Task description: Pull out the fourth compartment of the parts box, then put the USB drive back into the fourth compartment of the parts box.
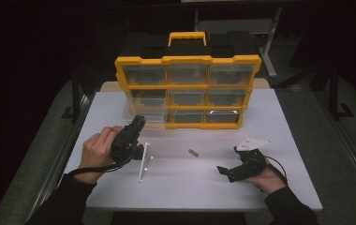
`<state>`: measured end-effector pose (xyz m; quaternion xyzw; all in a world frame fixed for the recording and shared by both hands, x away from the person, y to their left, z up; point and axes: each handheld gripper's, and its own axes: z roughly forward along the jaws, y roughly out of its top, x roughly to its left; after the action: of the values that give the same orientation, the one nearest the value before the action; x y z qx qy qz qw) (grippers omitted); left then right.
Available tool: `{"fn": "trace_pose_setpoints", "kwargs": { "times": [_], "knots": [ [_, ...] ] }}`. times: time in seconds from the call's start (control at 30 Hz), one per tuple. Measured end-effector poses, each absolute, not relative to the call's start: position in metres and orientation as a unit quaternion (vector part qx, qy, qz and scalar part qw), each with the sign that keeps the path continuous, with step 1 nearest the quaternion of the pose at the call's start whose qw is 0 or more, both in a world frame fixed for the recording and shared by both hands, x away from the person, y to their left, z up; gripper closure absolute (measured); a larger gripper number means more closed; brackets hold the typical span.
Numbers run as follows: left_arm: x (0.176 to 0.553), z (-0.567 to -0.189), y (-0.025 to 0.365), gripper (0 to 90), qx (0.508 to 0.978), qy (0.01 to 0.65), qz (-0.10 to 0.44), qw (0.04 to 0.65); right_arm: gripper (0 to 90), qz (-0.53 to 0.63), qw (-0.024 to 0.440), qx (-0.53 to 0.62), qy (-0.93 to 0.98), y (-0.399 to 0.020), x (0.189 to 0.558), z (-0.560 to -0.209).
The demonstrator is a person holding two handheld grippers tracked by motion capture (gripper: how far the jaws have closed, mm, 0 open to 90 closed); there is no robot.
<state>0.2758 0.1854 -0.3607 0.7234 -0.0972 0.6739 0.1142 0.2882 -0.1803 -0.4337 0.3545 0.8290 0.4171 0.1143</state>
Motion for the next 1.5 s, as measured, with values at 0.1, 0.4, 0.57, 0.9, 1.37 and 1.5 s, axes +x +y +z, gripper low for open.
{"fn": "trace_pose_setpoints", "kwargs": {
  "times": [0.1, 0.4, 0.57, 0.9, 1.37, 1.5],
  "knots": [
    [0.276, -0.361, 0.185, 77.2, 0.724, -0.096, 0.673, 0.116, 0.0, 0.418, 0.114, 0.356, 0.828, -0.180, 0.289, -0.434],
    [0.276, -0.362, 0.185, 74.7, 0.721, -0.093, 0.676, 0.121, 0.0, 0.417, 0.113, 0.353, 0.830, -0.179, 0.289, -0.434],
    [0.275, -0.361, 0.187, 60.9, 0.709, -0.092, 0.688, 0.124, 0.0, 0.418, 0.114, 0.352, 0.830, -0.179, 0.288, -0.433],
    [0.273, -0.365, 0.186, 42.7, 0.705, -0.096, 0.692, 0.121, 0.0, 0.418, 0.113, 0.351, 0.830, -0.179, 0.288, -0.433],
    [0.268, -0.379, 0.185, 32.9, 0.705, -0.100, 0.691, 0.126, 0.0, 0.414, 0.115, 0.350, 0.832, -0.179, 0.287, -0.434],
    [0.267, -0.386, 0.184, 32.2, 0.706, -0.103, 0.689, 0.129, 0.0, 0.413, 0.115, 0.350, 0.833, -0.180, 0.287, -0.435]
  ]
}}
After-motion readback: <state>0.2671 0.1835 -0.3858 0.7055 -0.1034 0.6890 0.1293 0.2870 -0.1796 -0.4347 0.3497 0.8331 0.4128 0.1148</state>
